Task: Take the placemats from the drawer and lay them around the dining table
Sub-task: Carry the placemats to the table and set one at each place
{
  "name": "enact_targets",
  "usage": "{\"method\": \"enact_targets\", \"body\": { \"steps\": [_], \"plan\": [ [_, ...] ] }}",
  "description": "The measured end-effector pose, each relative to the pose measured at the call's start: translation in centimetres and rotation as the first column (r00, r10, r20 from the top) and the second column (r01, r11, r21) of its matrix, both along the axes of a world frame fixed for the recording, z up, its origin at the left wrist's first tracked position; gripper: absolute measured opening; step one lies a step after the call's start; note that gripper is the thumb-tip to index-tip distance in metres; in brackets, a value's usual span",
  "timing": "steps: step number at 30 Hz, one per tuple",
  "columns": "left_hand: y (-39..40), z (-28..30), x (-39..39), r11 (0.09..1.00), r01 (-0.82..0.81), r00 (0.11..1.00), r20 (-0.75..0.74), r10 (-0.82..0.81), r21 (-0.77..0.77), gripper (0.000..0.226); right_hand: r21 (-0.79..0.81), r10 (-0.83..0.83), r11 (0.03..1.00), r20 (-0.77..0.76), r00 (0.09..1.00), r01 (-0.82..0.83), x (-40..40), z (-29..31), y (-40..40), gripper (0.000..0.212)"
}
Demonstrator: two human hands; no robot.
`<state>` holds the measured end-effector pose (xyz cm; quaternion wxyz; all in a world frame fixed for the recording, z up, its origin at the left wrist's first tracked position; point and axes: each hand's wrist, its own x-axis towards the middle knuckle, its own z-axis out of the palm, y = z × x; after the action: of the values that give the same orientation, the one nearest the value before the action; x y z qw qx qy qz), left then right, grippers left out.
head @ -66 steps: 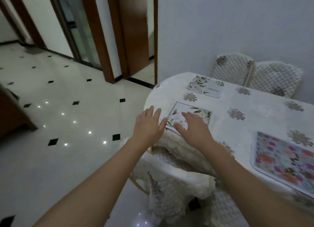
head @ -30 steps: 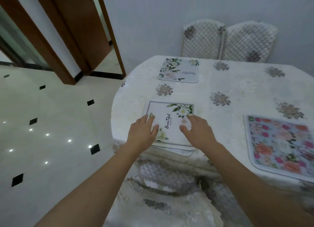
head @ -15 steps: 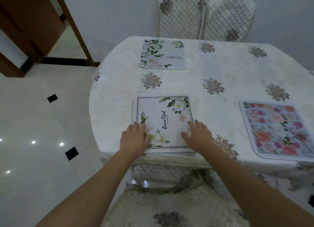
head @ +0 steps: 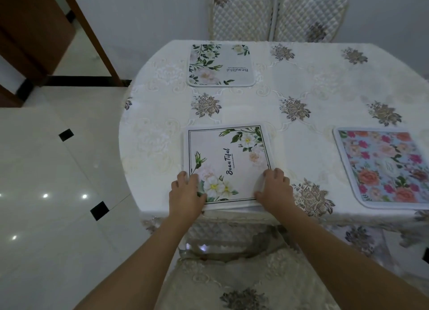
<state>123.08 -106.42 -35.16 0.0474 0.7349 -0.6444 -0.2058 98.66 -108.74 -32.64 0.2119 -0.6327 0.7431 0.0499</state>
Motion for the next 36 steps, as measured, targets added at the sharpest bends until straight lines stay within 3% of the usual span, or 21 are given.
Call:
{"method": "enact_targets", "body": {
  "steps": [7, 15, 30, 34, 36],
  "plan": [
    [0.0, 0.3, 0.6, 0.982, -0.160, 0.975, -0.140, 0.172, 0.096, 0.087, 0.095, -0.164, 0.982, 0.018, 0.986, 0.162, -0.2, 0.1, -0.6, 0.094],
    [-0.6, 0.9, 0.8, 0.957, -0.240, 0.944, -0.190, 0.270, 0.165, 0.075, 0.140, -0.282, 0.954, 0.121, 0.952, 0.265, -1.2, 0.1, -0.5, 0.081],
    [-0.8, 1.1, 0.8, 0.947, -0.257, 0.931, -0.212, 0.296, 0.193, 0.067, 0.109, -0.303, 0.949, 0.076, 0.950, 0.295, -1.1, 0.3, 0.2, 0.066],
    [-1.3, 1.1, 1.7, 0.914, -0.303, 0.819, -0.417, 0.394, 0.269, 0.048, 0.015, -0.308, 0.950, 0.207, 0.929, 0.312, -1.2, -0.3, 0.7, 0.038],
    [-1.2, 1.4, 2.2, 0.928, -0.280, 0.781, -0.505, 0.368, 0.245, 0.036, -0.065, -0.282, 0.950, 0.250, 0.927, 0.306, -0.9, -0.2, 0.8, 0.031]
  ]
}}
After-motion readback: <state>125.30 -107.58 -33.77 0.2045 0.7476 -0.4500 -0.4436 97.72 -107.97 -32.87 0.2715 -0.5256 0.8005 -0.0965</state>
